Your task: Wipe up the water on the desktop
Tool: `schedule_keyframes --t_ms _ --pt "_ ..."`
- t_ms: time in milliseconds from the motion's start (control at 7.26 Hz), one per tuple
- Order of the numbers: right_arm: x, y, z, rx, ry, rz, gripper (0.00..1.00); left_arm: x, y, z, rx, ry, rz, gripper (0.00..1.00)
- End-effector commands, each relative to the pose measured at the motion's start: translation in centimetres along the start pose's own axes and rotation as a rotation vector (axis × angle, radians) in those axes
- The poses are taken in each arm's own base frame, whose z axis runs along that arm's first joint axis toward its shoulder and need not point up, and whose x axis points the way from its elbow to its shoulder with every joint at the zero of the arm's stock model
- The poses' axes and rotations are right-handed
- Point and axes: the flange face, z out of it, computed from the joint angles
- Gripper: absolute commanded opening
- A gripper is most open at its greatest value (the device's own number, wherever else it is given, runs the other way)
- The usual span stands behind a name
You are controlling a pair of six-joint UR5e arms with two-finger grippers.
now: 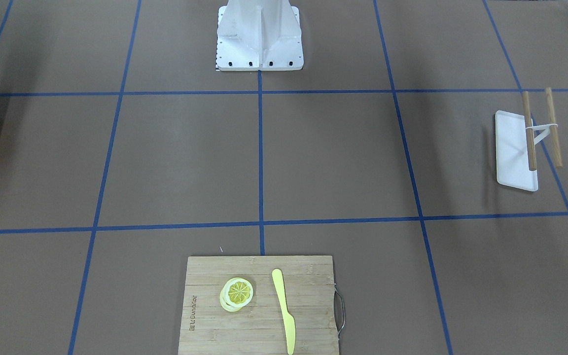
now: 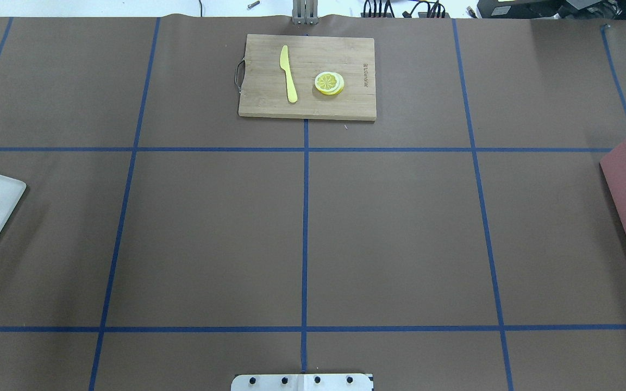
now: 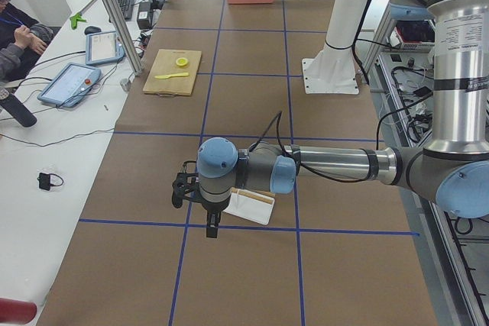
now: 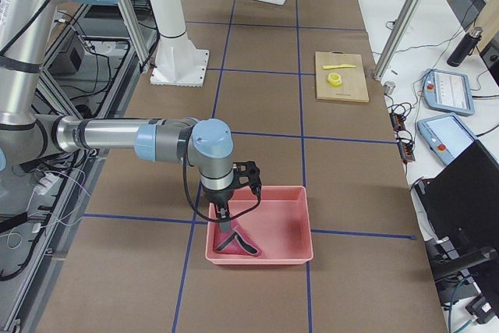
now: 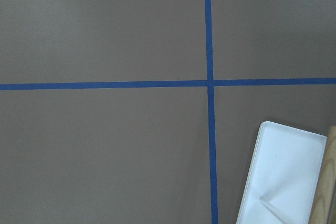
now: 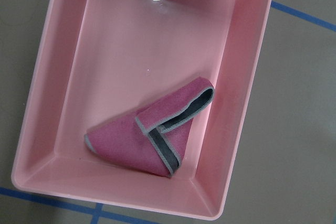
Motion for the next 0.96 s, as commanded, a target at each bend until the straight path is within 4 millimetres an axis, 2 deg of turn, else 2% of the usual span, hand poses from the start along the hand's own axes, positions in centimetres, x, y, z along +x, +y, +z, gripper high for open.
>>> schedule_keyframes --t_ms 0,138,275,413,551,826 --pt "1.2 0.3 1.9 -0.009 -0.031 0.016 1.0 -0.1 0.0 0.1 -0.001 0.0 -0.001 0.99" --pt "1.5 0.6 2.8 -0.016 -0.06 0.034 1.0 -0.1 0.0 0.1 -0.002 0.0 -0.001 0.99" --pt "1.8 -2.6 1.8 0.016 -0.053 0.029 1.0 -0.1 0.0 0.1 -0.003 0.0 -0.003 0.99" --pt "1.6 -3.6 1.1 0.033 -0.052 0.115 1.0 -0.1 0.0 0.1 -0.003 0.0 -0.003 0.99" --pt "0.8 -5.5 0.5 0.043 -0.057 0.229 1.0 -0.1 0.0 0.1 -0.003 0.0 -0.003 0.99" --pt "-0.6 -8.0 1.4 0.023 -0.059 0.198 1.0 -0.2 0.1 0.2 -0.006 0.0 -0.006 0.99"
